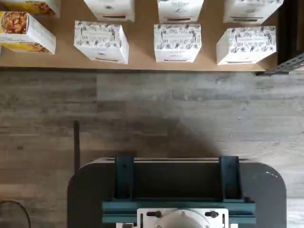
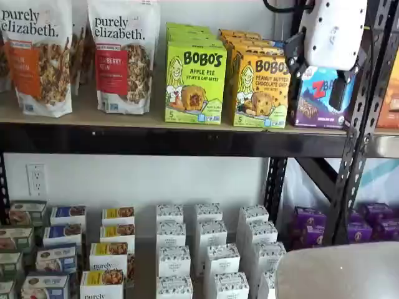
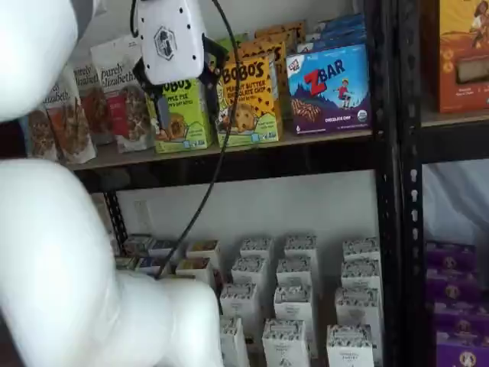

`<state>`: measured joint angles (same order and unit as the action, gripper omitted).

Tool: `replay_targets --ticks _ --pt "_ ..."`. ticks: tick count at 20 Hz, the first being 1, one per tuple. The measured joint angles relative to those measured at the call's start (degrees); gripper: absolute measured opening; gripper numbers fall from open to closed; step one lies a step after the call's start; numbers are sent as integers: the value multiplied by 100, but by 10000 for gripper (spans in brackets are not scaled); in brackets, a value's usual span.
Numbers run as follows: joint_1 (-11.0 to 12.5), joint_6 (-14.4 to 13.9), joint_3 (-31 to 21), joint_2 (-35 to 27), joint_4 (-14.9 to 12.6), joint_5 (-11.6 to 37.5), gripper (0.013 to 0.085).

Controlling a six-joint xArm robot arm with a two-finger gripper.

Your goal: Pick the green box on the top shelf, the fourth from the left

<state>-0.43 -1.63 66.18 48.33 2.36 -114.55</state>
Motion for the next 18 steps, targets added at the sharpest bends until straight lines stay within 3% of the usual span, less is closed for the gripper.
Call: replay_targets --ticks 1,2,3,5,11,18 --pt "108 66 -37 37 119 52 850" --pt "537 303 -170 168 567 227 850" --pt "800 461 -252 257 872 349 850" --pt "911 551 -291 298 1044 427 850" --pt "783 456 -318 318 1015 491 850" --pt "-123 -226 -267 233 549 1003 850"
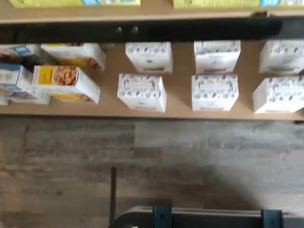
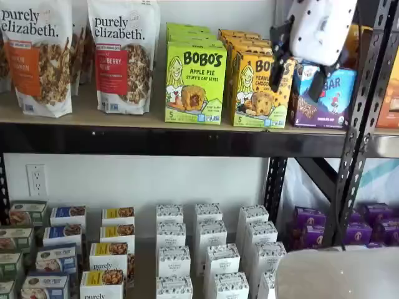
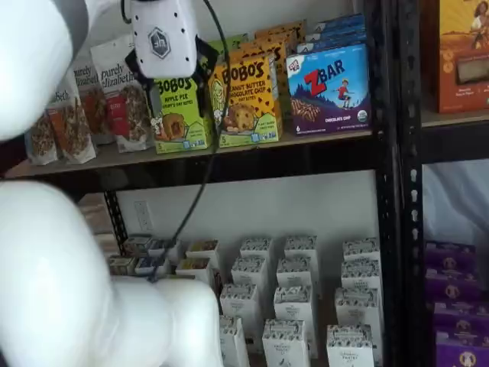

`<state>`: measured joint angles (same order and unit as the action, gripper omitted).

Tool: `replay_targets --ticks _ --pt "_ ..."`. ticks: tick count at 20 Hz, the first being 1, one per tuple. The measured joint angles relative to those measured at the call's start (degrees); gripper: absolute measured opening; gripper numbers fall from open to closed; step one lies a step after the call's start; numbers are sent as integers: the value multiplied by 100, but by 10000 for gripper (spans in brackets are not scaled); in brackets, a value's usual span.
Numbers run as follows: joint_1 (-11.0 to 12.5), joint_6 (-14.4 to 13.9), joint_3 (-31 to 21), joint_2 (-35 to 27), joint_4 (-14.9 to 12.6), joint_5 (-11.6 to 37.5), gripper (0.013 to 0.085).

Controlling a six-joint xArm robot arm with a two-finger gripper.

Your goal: Pick the green box on the top shelf, the fourth from the left

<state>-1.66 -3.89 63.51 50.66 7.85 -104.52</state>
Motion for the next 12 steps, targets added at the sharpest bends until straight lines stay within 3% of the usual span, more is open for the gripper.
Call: replay_targets --ticks 8,12 --pt "-1101 -945 425 -673 -370 649 850" --pt "-1442 -1254 745 -1128 -422 926 850"
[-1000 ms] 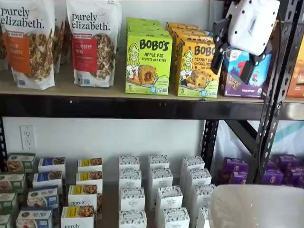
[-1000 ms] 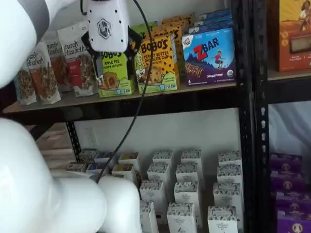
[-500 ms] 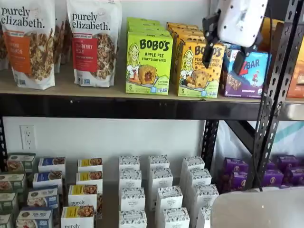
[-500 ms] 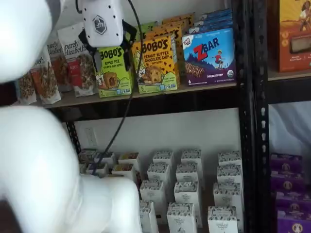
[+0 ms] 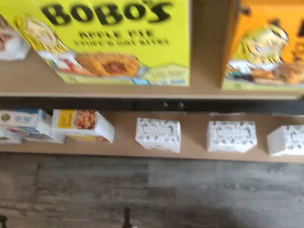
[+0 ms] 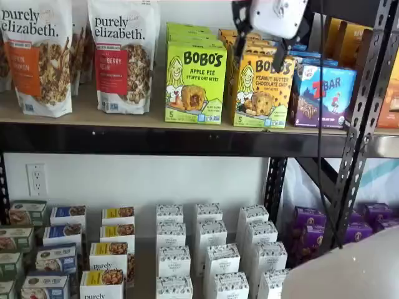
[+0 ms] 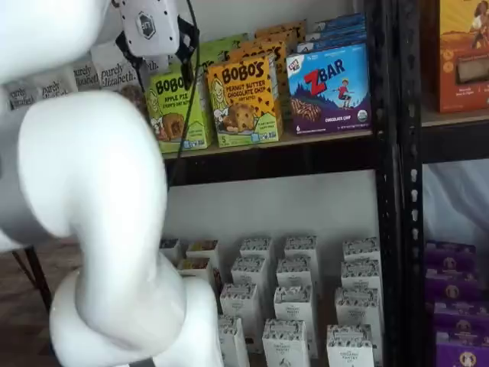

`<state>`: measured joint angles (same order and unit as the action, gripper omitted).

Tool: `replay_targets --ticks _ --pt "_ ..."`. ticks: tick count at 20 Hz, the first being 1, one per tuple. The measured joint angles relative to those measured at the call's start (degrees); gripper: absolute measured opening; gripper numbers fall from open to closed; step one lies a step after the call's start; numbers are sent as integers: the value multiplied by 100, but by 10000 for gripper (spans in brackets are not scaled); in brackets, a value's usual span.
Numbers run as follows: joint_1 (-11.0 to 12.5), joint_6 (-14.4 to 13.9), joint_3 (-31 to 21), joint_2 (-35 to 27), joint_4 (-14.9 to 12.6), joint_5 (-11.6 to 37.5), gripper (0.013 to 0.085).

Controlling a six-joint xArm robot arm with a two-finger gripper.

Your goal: Pick the green box on the top shelf, the fourth from the left

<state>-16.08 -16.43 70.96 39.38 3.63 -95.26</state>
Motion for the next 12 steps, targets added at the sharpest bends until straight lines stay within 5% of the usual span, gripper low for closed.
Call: replay_targets --ticks 12 --pt "-597 -553 952 -1340 -83 438 850"
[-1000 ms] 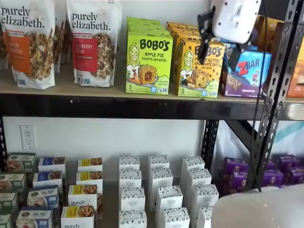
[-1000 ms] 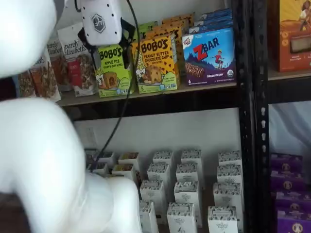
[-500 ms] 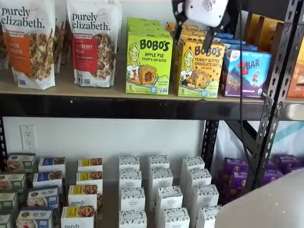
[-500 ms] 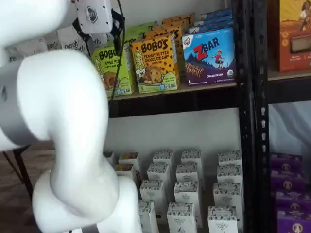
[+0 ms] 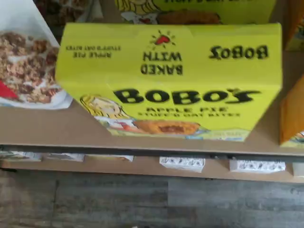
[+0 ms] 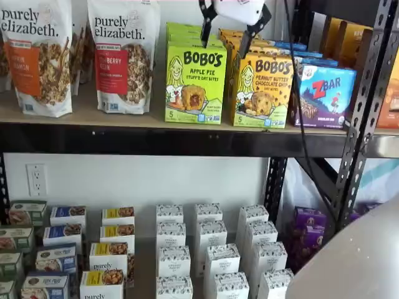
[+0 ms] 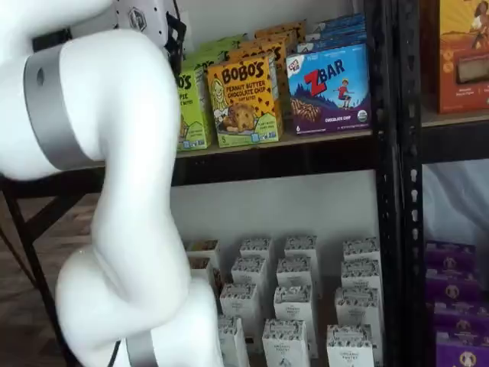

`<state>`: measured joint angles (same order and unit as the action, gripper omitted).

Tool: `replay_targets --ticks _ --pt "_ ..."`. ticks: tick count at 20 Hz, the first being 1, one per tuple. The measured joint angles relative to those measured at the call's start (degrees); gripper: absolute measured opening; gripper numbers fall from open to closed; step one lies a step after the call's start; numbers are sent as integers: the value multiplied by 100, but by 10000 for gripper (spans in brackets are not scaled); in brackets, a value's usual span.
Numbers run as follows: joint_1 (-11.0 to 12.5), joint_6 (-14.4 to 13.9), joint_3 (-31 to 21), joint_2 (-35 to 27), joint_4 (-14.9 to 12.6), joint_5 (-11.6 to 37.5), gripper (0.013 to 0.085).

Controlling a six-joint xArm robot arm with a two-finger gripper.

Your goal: Pick the green box on the top shelf, the fourth from the left

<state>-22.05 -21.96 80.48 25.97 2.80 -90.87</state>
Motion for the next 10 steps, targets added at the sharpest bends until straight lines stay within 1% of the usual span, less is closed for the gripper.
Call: replay_targets --ticks 2,6,10 --pt "-58 -54 84 -148 -44 50 850" --pt "-176 -159 271 -426 -256 159 850" --pt "-206 -189 505 -699 -359 190 850"
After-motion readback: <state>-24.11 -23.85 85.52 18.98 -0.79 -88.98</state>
